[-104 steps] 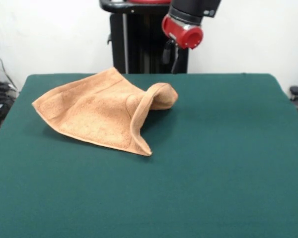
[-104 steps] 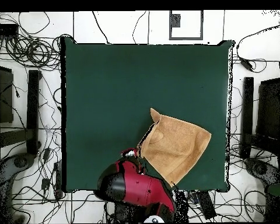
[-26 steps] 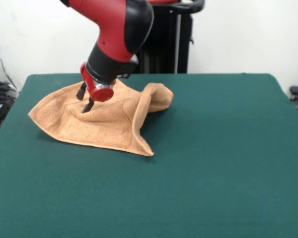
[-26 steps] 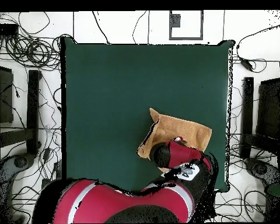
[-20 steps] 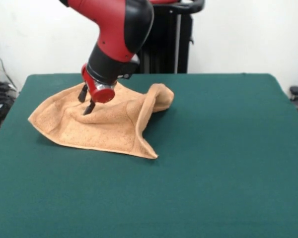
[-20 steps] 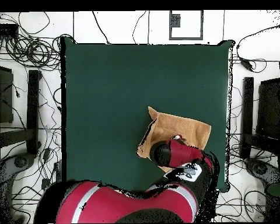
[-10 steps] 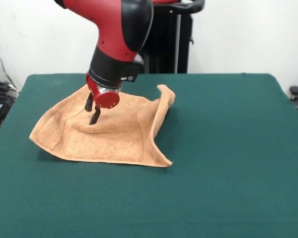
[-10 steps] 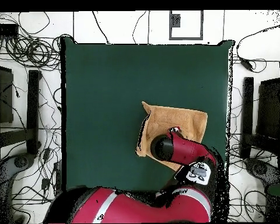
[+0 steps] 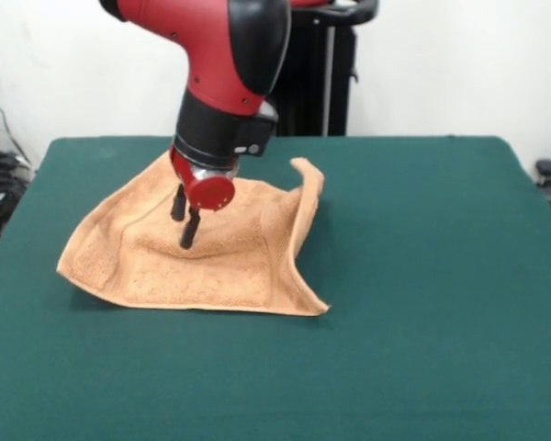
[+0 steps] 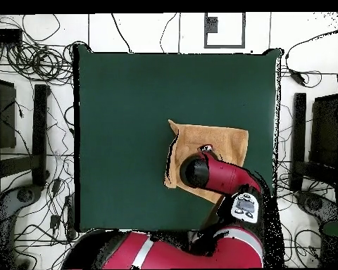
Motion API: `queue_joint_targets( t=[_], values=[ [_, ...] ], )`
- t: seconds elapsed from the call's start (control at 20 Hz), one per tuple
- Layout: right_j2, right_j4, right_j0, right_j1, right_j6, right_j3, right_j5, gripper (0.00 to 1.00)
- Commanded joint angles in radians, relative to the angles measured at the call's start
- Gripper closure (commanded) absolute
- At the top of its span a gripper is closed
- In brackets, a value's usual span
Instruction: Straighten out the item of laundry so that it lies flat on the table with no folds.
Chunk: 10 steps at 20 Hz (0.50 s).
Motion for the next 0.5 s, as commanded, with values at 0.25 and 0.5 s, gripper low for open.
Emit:
queue_joint_targets(
  t=[0.25, 0.5],
  values=[
    [0.2, 0.05, -0.007, 0.058, 0.043, -0.139, -0.017, 0.0],
    [0.2, 0.076, 0.013, 0.058, 0.077, -0.141, 0.019, 0.0]
  ],
)
